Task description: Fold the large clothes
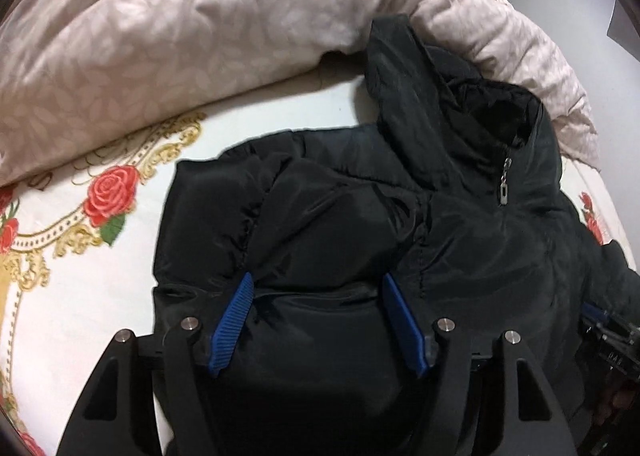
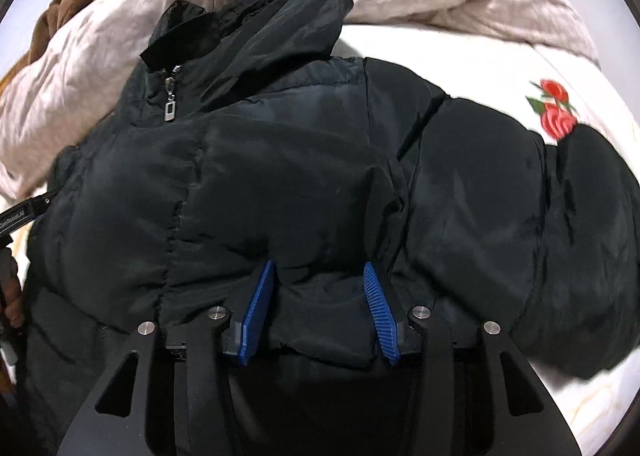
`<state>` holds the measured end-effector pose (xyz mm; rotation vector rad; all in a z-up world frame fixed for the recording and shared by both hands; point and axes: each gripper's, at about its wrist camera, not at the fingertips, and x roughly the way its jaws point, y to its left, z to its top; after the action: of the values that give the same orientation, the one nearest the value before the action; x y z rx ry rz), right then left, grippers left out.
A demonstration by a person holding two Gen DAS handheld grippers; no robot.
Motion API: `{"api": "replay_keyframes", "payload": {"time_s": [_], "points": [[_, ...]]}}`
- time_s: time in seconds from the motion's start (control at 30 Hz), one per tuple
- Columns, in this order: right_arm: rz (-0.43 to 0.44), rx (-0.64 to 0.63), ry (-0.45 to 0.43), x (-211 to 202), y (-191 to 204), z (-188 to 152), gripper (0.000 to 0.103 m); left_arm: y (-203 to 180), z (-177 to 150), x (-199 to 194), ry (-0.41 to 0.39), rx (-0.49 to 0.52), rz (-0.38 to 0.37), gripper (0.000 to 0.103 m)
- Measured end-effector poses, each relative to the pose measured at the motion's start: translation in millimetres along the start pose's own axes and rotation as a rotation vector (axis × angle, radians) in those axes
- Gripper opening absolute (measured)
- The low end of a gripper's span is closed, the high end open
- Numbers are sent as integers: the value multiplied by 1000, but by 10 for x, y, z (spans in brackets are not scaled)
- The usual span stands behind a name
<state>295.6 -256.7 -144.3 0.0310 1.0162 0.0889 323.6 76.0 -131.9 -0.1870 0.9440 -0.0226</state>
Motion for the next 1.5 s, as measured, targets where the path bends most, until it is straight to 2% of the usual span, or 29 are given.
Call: {"api": "replay_keyframes", "payload": {"time_s": [0.1,0.13,0.2,0.3,0.43,0.5,0.57,0.7,0.8,0.87,0.97,1.03,1.1,1.23,1.37,1.5], "points": [[-3,19,22,-30,-7,58,47,0,31,-73,12,-15,-1,68],[0,36,20,-113,-18,82,47,12,56,-142,9,-23,-14,65],[19,60,-36,-331,-46,110,47,43,134,-325,-29,-20,-62,63],[27,62,-103,-518,-56,223,47,97,276,-453,-90,14,-40,63],[27,71,-54,-232,-60,407,47,284,383,-117,-37,-34,19,63],[22,71,1,3,-99,406,47,301,362,25,-28,-17,26,63],[17,52,17,138,-96,374,47,287,314,90,-31,-4,29,63],[-7,39,17,142,-44,378,47,280,330,92,-28,-3,31,63],[-19,43,-18,-92,-19,379,47,288,348,-155,-41,-15,16,59],[-9,49,-68,-337,-7,297,47,256,269,-412,-82,-10,0,59],[12,62,-90,-522,-7,99,47,254,91,-625,-118,-7,-21,59],[20,60,-68,-489,4,-40,47,270,-33,-564,-86,-5,-18,59],[6,48,-11,-344,-8,-130,47,286,-135,-374,-25,-1,12,59],[-2,36,20,-191,-2,-73,47,246,-112,-289,-8,-2,30,59],[-8,39,3,-378,15,-86,47,145,-154,-503,-10,19,13,59],[10,70,-59,-818,-17,-276,47,-24,-298,-890,-42,29,-18,59]]}}
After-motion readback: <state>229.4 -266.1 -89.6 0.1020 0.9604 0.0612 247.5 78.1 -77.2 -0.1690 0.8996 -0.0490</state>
